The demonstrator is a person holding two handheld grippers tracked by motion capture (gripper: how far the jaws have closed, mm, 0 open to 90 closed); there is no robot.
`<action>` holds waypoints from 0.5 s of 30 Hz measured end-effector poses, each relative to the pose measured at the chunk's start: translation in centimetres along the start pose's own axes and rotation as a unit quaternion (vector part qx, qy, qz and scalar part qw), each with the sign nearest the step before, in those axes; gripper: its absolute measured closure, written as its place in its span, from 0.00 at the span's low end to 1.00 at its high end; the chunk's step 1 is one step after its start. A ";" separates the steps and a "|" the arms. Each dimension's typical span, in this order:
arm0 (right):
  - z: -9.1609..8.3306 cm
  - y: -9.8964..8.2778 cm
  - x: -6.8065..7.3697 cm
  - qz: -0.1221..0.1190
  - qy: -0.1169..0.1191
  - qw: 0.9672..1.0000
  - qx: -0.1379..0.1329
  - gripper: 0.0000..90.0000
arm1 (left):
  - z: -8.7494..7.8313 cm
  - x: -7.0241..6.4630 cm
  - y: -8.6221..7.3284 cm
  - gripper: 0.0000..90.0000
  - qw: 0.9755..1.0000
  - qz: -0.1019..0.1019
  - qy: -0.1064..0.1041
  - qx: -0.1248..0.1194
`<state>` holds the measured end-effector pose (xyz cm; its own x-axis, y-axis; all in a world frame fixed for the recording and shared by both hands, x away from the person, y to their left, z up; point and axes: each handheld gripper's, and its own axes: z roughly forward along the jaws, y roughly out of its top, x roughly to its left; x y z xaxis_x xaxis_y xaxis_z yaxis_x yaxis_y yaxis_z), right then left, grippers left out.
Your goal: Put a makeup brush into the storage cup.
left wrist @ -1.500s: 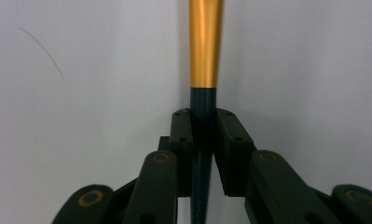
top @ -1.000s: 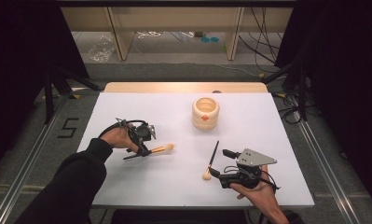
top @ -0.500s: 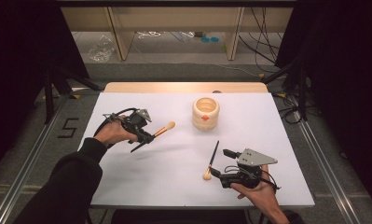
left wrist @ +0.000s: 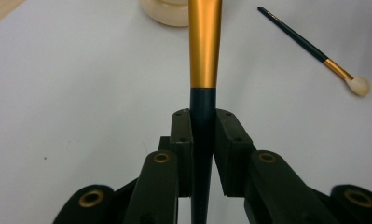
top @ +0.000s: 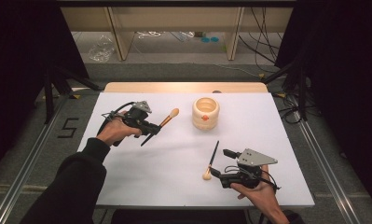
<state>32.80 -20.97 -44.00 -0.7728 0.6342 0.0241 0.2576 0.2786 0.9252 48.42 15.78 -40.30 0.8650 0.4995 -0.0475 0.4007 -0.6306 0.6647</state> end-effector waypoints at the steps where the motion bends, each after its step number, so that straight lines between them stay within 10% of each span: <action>1: 0.0 0.0 0.0 0.000 0.000 1.000 0.000 0.22 | 0.2 0.0 0.0 0.87 1.000 -0.006 0.006 -0.008; 3: 0.0 0.0 0.0 -0.001 0.000 1.000 0.000 0.22 | -0.1 0.5 0.1 0.87 1.000 0.015 0.012 0.007; 5: 0.0 0.0 0.0 -0.001 0.000 1.000 0.000 0.22 | 0.1 0.2 0.2 0.87 0.999 -0.023 0.014 -0.035; 15: 0.0 0.0 0.0 0.001 0.000 1.000 0.000 0.22 | -0.2 0.6 1.5 0.87 0.989 -0.067 0.029 -0.128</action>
<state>32.82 -20.98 -44.00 -0.7727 0.6342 0.0258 0.2584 0.2772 0.9254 49.52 15.26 -39.13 0.7883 0.6054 -0.1100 0.4141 -0.3899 0.8225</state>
